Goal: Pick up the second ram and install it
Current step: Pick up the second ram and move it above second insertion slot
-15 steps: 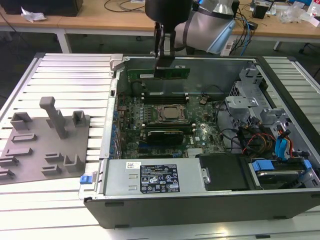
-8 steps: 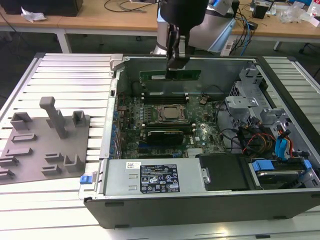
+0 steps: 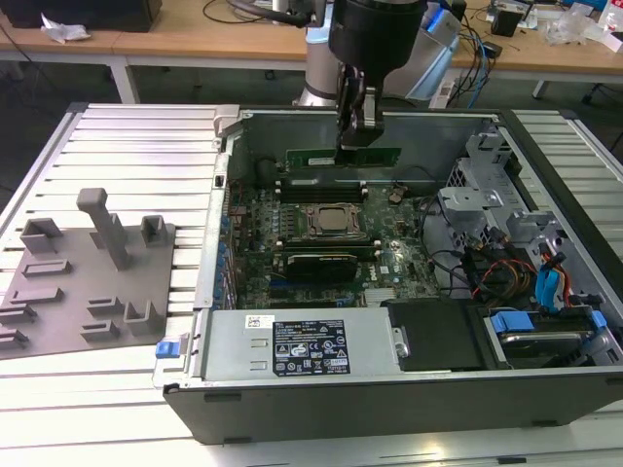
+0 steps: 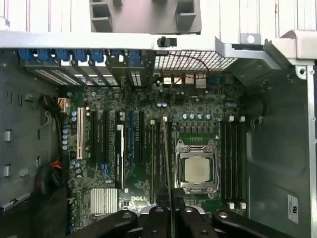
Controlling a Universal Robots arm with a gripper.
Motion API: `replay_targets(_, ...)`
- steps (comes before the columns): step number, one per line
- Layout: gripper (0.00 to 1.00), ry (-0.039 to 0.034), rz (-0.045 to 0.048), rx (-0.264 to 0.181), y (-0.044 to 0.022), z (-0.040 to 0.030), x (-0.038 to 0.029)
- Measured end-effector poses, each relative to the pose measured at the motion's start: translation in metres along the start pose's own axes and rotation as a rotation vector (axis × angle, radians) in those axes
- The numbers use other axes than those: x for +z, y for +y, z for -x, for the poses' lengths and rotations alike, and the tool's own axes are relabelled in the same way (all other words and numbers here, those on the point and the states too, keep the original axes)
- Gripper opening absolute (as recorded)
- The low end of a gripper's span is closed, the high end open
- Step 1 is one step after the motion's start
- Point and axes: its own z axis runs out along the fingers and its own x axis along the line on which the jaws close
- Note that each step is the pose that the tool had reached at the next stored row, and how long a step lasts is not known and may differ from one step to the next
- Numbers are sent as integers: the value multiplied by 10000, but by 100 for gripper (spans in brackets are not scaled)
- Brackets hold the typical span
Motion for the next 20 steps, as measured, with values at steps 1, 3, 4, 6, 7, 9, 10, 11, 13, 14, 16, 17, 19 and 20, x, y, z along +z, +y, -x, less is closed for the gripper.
replay_targets(1,14,0,1,0,-16,0,14)
replay_targets(3,14,-1,1,1,-49,-2,44)
replay_targets(4,14,-1,1,1,-58,-2,52)
replay_targets(6,14,-1,1,1,-83,-3,77)
replay_targets(7,14,-1,1,1,-98,-4,93)
replay_targets(9,14,-1,2,0,-109,-4,104)
replay_targets(10,14,-1,1,0,-121,-5,118)
replay_targets(11,14,-1,2,0,-131,-5,130)
replay_targets(13,14,0,2,0,-151,-7,154)
replay_targets(14,14,-1,2,0,-156,-7,163)
replay_targets(16,14,-1,1,0,-163,-7,176)
replay_targets(17,14,-1,1,0,-166,-8,181)
replay_targets(19,14,-1,1,1,-176,-9,201)
replay_targets(20,14,-1,1,1,-179,-9,209)
